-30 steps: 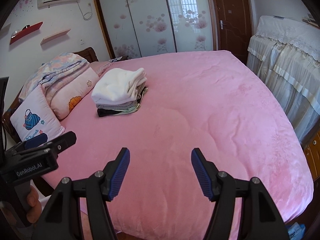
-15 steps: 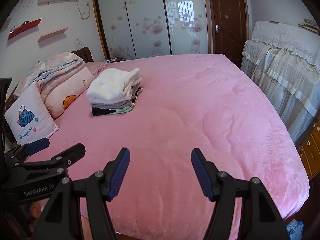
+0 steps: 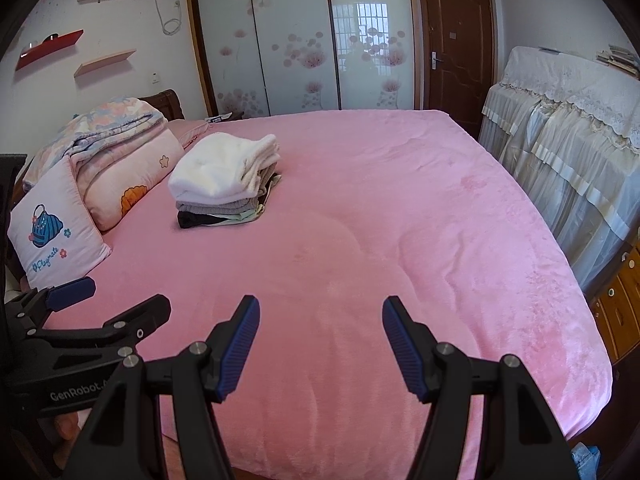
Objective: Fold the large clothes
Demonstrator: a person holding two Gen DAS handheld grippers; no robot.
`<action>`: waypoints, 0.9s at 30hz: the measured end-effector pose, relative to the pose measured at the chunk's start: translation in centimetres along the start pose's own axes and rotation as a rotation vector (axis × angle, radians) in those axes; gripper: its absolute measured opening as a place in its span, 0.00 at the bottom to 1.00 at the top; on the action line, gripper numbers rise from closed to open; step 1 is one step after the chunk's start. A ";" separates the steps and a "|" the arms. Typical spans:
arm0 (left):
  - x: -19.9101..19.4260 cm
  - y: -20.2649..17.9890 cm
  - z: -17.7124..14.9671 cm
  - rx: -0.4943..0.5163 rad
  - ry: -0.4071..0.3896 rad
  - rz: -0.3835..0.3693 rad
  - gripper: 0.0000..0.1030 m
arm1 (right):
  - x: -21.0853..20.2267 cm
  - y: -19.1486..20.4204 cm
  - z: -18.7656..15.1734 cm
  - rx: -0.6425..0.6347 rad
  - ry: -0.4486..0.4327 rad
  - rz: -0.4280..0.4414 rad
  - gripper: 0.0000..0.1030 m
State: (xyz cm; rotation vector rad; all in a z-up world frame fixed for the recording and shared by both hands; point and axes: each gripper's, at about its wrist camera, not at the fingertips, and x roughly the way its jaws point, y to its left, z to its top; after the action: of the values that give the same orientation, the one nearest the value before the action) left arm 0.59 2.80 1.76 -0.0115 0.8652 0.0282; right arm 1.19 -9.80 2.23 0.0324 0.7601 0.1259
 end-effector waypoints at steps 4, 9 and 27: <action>-0.1 -0.1 0.0 -0.001 -0.002 -0.003 0.99 | 0.1 -0.2 -0.1 0.002 0.005 -0.009 0.63; -0.1 -0.3 0.1 0.005 0.004 -0.008 0.99 | 0.1 -0.5 -0.3 0.016 0.006 -0.008 0.63; -0.3 -0.7 0.0 0.022 0.003 -0.013 0.99 | -0.1 -1.2 -0.4 0.033 0.002 -0.012 0.63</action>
State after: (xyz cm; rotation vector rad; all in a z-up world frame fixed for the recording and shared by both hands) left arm 0.42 2.10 1.96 0.0034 0.8686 0.0068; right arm 0.97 -11.05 1.91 0.0594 0.7642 0.1019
